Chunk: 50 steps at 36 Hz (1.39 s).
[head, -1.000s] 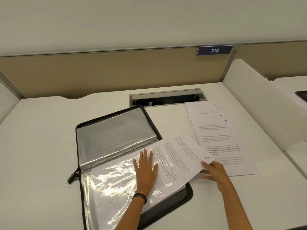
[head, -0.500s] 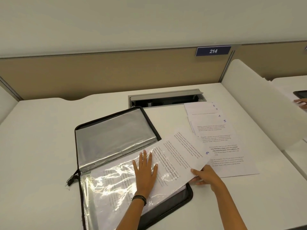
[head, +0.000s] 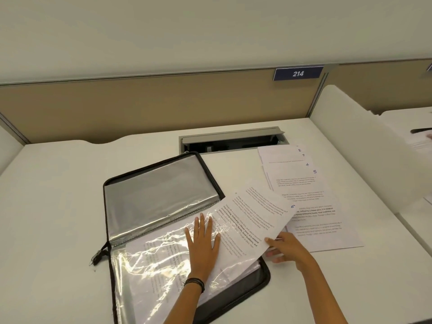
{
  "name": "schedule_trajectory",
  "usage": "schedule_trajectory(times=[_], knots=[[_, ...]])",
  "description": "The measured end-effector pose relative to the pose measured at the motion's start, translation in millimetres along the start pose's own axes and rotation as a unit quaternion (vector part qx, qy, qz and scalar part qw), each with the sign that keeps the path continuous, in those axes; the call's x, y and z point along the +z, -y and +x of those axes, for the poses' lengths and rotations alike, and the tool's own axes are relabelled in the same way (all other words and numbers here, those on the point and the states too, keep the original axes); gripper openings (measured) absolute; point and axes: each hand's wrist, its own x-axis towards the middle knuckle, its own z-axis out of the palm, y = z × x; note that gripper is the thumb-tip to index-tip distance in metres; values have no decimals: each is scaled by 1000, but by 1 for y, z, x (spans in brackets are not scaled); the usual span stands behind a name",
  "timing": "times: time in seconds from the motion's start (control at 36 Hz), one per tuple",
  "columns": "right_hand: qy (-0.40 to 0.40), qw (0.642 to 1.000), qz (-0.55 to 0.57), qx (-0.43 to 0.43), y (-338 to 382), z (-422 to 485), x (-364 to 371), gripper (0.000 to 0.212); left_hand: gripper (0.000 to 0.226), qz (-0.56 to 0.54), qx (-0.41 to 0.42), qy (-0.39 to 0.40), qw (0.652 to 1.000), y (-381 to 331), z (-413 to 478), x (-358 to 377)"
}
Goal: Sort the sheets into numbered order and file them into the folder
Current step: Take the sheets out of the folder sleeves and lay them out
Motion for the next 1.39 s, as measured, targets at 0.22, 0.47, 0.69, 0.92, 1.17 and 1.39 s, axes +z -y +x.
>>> schedule_trajectory(times=[0.22,0.47,0.69,0.92,1.17,1.39], knots=[[-35,999,-41,5,-5,5,-5,12,57,-14,-4,14,1000,-3,0,-4],[-212,975,34,-51,-11,17,-56,15,59,-52,-24,22,998,-11,-2,-11],[-283,957,-56,-18,-11,30,-109,30,55,-159,38,30,986,-56,15,-25],[-280,955,-94,3,-9,34,-135,29,60,-323,10,251,912,-127,31,-26],[-282,949,-143,17,-12,48,-167,31,68,-250,21,353,901,-165,28,-4],[-284,944,-163,26,-2,71,-195,33,107,-274,43,345,897,-179,33,6]])
